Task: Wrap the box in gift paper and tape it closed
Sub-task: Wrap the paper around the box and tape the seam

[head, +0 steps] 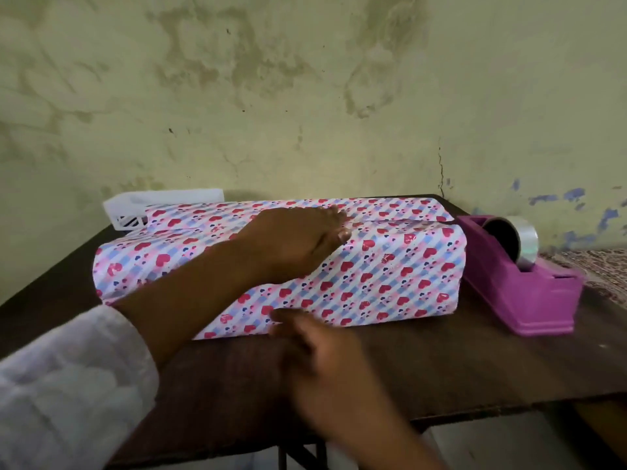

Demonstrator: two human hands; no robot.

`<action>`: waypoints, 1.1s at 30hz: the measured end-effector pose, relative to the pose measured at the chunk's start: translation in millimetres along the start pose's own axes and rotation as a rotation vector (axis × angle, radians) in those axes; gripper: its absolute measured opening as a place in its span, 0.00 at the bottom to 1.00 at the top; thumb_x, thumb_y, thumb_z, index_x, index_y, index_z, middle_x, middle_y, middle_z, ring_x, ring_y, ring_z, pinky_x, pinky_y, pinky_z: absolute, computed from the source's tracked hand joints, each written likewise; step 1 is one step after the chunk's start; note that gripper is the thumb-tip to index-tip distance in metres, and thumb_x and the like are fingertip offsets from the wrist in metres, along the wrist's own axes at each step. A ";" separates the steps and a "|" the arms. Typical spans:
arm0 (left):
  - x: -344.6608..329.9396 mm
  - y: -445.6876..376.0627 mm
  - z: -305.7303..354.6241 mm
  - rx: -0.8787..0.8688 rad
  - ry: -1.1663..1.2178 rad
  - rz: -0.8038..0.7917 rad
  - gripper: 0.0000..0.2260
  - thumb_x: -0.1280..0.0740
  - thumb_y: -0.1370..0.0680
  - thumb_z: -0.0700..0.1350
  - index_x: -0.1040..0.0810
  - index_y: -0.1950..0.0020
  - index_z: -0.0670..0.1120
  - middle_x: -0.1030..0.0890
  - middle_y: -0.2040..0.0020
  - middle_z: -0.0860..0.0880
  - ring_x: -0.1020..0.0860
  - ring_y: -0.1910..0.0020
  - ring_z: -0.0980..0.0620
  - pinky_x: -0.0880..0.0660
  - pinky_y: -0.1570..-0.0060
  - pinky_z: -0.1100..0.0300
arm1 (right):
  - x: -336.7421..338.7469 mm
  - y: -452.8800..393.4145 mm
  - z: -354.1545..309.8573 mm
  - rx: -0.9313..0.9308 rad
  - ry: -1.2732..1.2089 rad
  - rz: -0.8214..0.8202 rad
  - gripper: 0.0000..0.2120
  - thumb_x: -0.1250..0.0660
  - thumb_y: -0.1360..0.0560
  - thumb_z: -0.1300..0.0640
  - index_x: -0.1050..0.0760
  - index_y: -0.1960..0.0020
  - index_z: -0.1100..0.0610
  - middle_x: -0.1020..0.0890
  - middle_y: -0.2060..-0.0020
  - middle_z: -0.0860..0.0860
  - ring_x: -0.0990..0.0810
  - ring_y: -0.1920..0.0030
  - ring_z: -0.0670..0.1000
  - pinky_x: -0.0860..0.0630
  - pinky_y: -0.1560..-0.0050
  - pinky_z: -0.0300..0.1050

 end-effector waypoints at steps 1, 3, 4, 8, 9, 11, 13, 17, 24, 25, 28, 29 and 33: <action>2.3 1.1 2.1 -0.013 -0.047 0.030 0.25 0.58 0.20 0.59 0.44 0.24 0.56 0.42 0.24 0.57 0.43 0.26 0.57 0.42 0.30 0.57 | 12.7 3.5 -5.2 0.070 -0.060 0.061 0.12 0.35 0.25 0.62 0.21 0.48 0.47 0.17 0.52 0.40 0.23 0.51 0.33 0.31 0.50 0.22; 2.3 0.7 4.2 -0.004 -0.094 0.075 0.25 0.58 0.20 0.59 0.42 0.25 0.56 0.41 0.25 0.57 0.41 0.26 0.56 0.38 0.33 0.57 | 61.1 -6.6 -9.5 0.114 -0.024 0.335 0.13 0.35 0.26 0.65 0.21 0.54 0.48 0.18 0.57 0.38 0.22 0.54 0.33 0.30 0.53 0.23; 0.6 0.8 3.1 0.020 -0.101 0.090 0.25 0.58 0.20 0.59 0.42 0.25 0.55 0.40 0.25 0.56 0.39 0.27 0.55 0.36 0.35 0.56 | 82.5 -13.2 -8.9 0.139 0.100 0.453 0.12 0.34 0.27 0.66 0.21 0.53 0.49 0.18 0.56 0.38 0.22 0.53 0.34 0.30 0.51 0.24; -6.7 4.5 11.0 0.113 -0.077 0.163 0.23 0.53 0.19 0.58 0.39 0.26 0.54 0.35 0.26 0.53 0.33 0.30 0.50 0.33 0.36 0.52 | 99.1 -47.5 -6.2 0.168 0.644 0.299 0.22 0.31 0.27 0.56 0.28 0.34 0.52 0.26 0.35 0.48 0.31 0.32 0.49 0.38 0.31 0.47; -9.3 5.1 12.2 0.131 -0.086 0.190 0.23 0.52 0.19 0.58 0.39 0.26 0.54 0.35 0.26 0.52 0.33 0.30 0.50 0.34 0.35 0.52 | 97.4 -57.9 -4.7 0.118 0.760 0.181 0.25 0.32 0.26 0.53 0.32 0.30 0.51 0.31 0.30 0.48 0.38 0.28 0.50 0.43 0.27 0.50; -16.5 5.8 11.4 0.141 -0.112 0.257 0.22 0.53 0.18 0.58 0.37 0.26 0.53 0.34 0.27 0.51 0.32 0.30 0.49 0.34 0.34 0.53 | 90.3 -72.0 -0.7 0.042 0.834 0.030 0.27 0.36 0.23 0.50 0.40 0.26 0.49 0.38 0.26 0.46 0.47 0.25 0.47 0.52 0.25 0.52; -18.0 8.1 10.1 0.130 -0.094 0.326 0.24 0.53 0.19 0.58 0.31 0.29 0.50 0.28 0.31 0.49 0.27 0.34 0.46 0.31 0.38 0.52 | 84.1 -77.8 1.8 0.006 0.837 -0.024 0.27 0.39 0.22 0.52 0.43 0.25 0.49 0.40 0.25 0.46 0.48 0.25 0.46 0.56 0.26 0.50; -17.7 10.7 5.9 0.083 -0.082 0.339 0.29 0.52 0.23 0.62 0.33 0.28 0.48 0.28 0.31 0.49 0.27 0.35 0.47 0.29 0.39 0.52 | 81.8 -75.8 7.3 0.034 0.868 0.052 0.25 0.41 0.21 0.52 0.42 0.26 0.47 0.38 0.27 0.44 0.43 0.27 0.45 0.60 0.26 0.50; -18.8 7.2 4.7 0.073 -0.143 0.306 0.30 0.53 0.22 0.64 0.43 0.24 0.51 0.37 0.26 0.52 0.34 0.29 0.49 0.33 0.36 0.53 | 82.8 -75.1 12.0 0.110 0.854 0.112 0.22 0.40 0.22 0.50 0.37 0.28 0.46 0.33 0.30 0.43 0.38 0.29 0.43 0.64 0.26 0.52; -19.3 8.2 4.8 0.072 -0.146 0.317 0.30 0.54 0.22 0.65 0.42 0.24 0.51 0.37 0.26 0.52 0.34 0.29 0.50 0.33 0.36 0.54 | 85.9 -70.3 14.5 0.137 0.776 0.134 0.21 0.39 0.22 0.48 0.34 0.30 0.46 0.30 0.32 0.42 0.35 0.30 0.42 0.60 0.25 0.53; -19.8 8.4 4.4 0.072 -0.147 0.332 0.30 0.56 0.22 0.65 0.42 0.24 0.53 0.39 0.25 0.53 0.36 0.28 0.51 0.34 0.35 0.54 | 118.6 -41.6 28.4 0.146 0.311 0.465 0.19 0.32 0.26 0.47 0.27 0.36 0.48 0.25 0.42 0.38 0.28 0.44 0.31 0.36 0.33 0.36; -19.8 8.4 5.1 0.075 -0.134 0.337 0.30 0.55 0.22 0.65 0.43 0.24 0.53 0.39 0.25 0.54 0.36 0.28 0.52 0.34 0.35 0.54 | 133.9 -27.5 35.3 0.133 0.198 0.657 0.20 0.30 0.27 0.48 0.27 0.36 0.49 0.24 0.42 0.40 0.27 0.45 0.33 0.32 0.38 0.33; -20.4 8.6 6.5 0.093 -0.140 0.322 0.30 0.53 0.23 0.66 0.44 0.24 0.54 0.39 0.25 0.55 0.37 0.27 0.53 0.34 0.35 0.54 | 175.8 28.9 102.7 -0.226 -0.005 1.090 0.37 0.25 0.33 0.43 0.35 0.30 0.55 0.26 0.36 0.56 0.24 0.38 0.53 0.26 0.39 0.55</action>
Point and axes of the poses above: each hand's wrist, its own y-axis away from the middle knuckle, its own x-axis out of the back of the hand, z = x × y, the point moved 4 cm from there along -y, towards the middle knuckle
